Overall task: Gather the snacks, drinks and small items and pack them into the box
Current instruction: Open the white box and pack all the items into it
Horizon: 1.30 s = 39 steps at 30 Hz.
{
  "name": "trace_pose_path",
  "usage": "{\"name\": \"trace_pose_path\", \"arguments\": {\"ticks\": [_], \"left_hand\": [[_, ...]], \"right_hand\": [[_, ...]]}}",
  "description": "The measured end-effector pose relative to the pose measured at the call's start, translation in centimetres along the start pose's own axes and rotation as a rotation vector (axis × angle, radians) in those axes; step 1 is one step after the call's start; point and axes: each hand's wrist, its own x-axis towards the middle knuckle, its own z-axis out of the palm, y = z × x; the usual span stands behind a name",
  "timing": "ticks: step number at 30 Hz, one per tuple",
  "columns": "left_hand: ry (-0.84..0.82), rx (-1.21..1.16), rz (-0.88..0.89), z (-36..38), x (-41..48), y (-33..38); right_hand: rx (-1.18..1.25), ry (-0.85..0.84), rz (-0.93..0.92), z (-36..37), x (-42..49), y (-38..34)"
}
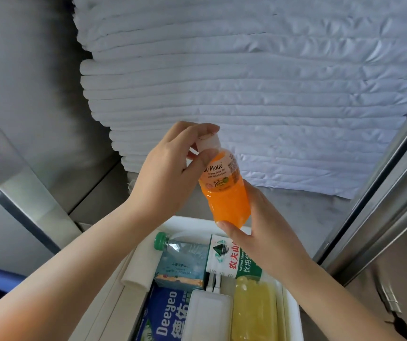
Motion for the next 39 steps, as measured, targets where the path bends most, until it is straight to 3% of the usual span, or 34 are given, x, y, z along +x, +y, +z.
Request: {"name": "trace_pose_path", "arguments": {"ticks": [8, 17, 24, 29, 32, 35, 39], "left_hand": [[-0.099, -0.17, -0.11, -1.3, -1.9, 0.0], [-0.317, -0.229, -0.236, -3.5, -3.3, 0.1], [-0.782, -0.101, -0.393, -5.7, -6.6, -0.3], [-0.937, -0.205, -0.487, -6.0, -9.5, -0.1], [-0.935, -0.326, -0.548, -6.3, -10.9, -0.1], [-0.891, -0.332, -0.45, -6.4, -12.1, -0.1], [-0.857, -0.225, -0.121, -6.6, -13.1, 0.3]], "right_hand": [[0.206, -0.126, 0.093, -1.8, 0.0, 0.8], [0.196, -0.265, 0.153, -3.5, -0.1, 0.6], [0.0, -0.424, -0.024, -3.9, 0.2, -0.2], [-0.079, -0.558, -0.14, -3.9, 1.0, -1.3], [-0.099, -0.618, -0.171, -3.9, 1.4, -2.0], [-0.077, -0.664, -0.174, -3.8, 1.9, -2.7], [-0.073, -0.737, -0.177, -3.4, 2.2, -3.4]]}}
